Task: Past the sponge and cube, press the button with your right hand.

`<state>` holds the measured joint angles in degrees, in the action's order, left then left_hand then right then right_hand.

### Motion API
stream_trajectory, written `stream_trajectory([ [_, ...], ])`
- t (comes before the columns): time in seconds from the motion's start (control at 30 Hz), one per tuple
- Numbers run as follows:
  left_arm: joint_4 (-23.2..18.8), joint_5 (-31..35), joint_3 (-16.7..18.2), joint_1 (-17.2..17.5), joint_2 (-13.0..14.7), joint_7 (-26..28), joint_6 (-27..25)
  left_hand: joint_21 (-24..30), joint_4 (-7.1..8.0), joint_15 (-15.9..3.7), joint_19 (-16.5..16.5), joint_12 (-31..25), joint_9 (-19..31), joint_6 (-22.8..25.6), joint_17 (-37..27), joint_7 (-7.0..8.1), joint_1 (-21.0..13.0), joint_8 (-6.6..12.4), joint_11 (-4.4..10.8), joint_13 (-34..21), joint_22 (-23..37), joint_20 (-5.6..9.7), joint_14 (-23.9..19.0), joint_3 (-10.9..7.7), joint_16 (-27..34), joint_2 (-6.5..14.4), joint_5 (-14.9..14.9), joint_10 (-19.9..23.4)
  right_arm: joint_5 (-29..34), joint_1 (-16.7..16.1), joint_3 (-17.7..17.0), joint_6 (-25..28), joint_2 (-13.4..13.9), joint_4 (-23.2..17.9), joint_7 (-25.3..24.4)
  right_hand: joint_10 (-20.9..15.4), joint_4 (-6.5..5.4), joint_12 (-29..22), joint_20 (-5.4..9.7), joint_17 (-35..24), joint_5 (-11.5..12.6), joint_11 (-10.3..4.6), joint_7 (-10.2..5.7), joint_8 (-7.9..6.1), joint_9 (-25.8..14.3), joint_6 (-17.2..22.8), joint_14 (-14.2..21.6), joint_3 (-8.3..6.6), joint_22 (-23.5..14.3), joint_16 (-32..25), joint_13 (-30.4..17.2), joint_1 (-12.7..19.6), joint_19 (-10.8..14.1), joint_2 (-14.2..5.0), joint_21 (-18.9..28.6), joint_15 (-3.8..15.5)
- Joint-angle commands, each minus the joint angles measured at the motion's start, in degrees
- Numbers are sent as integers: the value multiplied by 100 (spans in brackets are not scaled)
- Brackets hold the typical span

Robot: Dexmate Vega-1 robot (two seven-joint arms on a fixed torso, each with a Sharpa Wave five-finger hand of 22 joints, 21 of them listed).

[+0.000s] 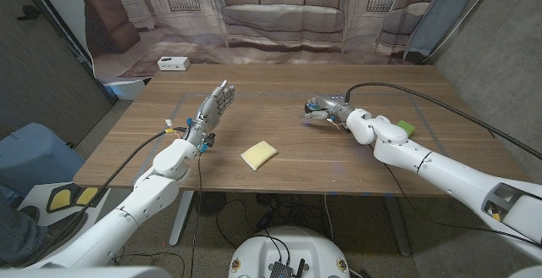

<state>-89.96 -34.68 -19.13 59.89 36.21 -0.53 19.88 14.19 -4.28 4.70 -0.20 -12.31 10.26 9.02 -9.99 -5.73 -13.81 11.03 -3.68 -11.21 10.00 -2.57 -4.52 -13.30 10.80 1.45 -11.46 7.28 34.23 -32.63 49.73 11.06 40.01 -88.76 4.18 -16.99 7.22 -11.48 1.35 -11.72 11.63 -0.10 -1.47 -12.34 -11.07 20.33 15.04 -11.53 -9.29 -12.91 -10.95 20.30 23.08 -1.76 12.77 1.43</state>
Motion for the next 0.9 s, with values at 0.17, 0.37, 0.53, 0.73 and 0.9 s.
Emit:
stream_trajectory([
  [0.17, -40, 13, 3, 14, 24, -8, -1, -27, -25, -6, 9, -7, 20, 45, -24, -8, -18, 5, -24, -15, 15, -48, -33, -19, 9, 48, 20, 36, -7, -126, -168, -17, 74, -218, -184, 6, 10, -4, -121, -4, 0, 5, -23, 14, -6, -6, 49, -48, -52, -4, -16, -34, 242, -16, 20, 3],
  [0.37, -33, 11, -8, 12, 13, -15, -3, -35, -27, -9, 11, -6, 20, 43, -24, -6, -17, 3, -16, -15, 16, -48, -34, -17, 8, 49, 20, 36, -43, -174, -245, -19, 81, -241, -285, 6, 11, -1, -124, -3, -2, 6, -24, 36, -7, -52, 49, -50, -52, 1, -16, -36, 248, -16, 11, -2],
  [0.53, -26, 29, -19, -3, 6, -11, 1, -43, -28, -12, 12, -6, 20, 41, -24, -2, -16, 1, -11, -15, 16, -50, -35, -16, 7, 51, 21, 39, -80, -213, -317, -13, 110, -297, -345, 7, 13, 2, -127, -3, -2, 0, -35, 50, -7, -78, 52, -52, -52, 5, -17, -36, 250, -17, 1, 1],
  [0.73, -38, 53, -21, -17, 9, 3, -3, -51, -30, -11, 16, -6, 20, 40, -24, 6, -16, -1, -12, -15, 16, -48, -36, -14, 7, 53, 21, 40, -98, -237, -368, -23, 138, -325, -399, 8, 17, 4, -135, -1, -3, 0, -47, 61, -7, -101, 60, -53, -52, 7, -17, -35, 256, -16, -7, -2],
  [0.9, -50, 64, -20, -21, 13, 17, -10, -59, -31, -6, 16, -4, 21, 38, -24, -1, -15, -2, -8, -15, 17, -51, -32, -12, 4, 53, 21, 36, -118, -240, -394, -19, 140, -330, -403, 5, 17, 4, -138, -1, -4, 3, -49, 67, -7, -113, 65, -54, -53, 7, -17, -37, 260, -15, -11, -6],
])
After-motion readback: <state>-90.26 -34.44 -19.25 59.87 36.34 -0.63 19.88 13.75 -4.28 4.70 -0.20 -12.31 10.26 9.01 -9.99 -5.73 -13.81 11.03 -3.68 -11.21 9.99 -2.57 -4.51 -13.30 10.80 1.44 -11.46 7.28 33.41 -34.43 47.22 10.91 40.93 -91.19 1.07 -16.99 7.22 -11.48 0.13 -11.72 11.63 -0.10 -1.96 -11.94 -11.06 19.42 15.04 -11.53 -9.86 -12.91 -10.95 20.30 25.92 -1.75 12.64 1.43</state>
